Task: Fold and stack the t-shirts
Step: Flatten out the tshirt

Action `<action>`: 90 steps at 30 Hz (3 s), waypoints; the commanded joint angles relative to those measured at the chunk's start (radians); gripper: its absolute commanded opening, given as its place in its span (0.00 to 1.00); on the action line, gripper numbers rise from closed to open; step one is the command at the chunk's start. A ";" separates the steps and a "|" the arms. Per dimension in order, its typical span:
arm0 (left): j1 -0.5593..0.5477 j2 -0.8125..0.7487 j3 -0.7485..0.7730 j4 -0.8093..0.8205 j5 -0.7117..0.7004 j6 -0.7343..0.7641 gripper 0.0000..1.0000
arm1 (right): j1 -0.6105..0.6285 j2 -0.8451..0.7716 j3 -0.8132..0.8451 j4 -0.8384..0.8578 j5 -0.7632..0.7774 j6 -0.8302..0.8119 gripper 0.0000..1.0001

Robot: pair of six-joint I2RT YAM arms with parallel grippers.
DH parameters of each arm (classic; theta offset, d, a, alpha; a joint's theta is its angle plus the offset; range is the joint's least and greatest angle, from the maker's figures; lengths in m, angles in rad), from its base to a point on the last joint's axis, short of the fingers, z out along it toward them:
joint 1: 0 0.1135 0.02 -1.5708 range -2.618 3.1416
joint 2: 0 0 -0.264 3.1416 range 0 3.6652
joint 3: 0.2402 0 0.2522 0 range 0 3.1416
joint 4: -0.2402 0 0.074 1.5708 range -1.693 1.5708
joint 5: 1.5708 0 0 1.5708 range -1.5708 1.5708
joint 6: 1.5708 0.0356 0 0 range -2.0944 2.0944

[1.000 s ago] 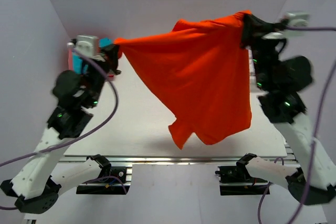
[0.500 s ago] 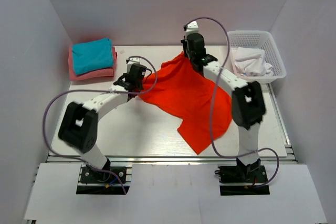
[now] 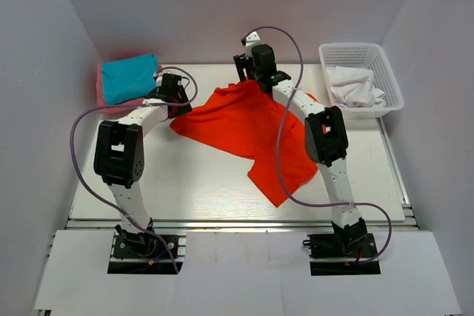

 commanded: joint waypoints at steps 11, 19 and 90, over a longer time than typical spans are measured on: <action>0.049 -0.080 0.042 0.052 0.189 0.133 0.99 | 0.009 -0.599 -0.615 -0.159 -0.043 0.311 0.90; 0.040 -0.004 0.029 0.156 0.490 0.196 0.99 | 0.002 -0.841 -0.991 -0.267 -0.006 0.528 0.90; -0.170 -0.561 -0.722 -0.063 0.190 -0.163 0.00 | -0.208 -0.995 -1.161 -0.366 0.159 0.623 0.90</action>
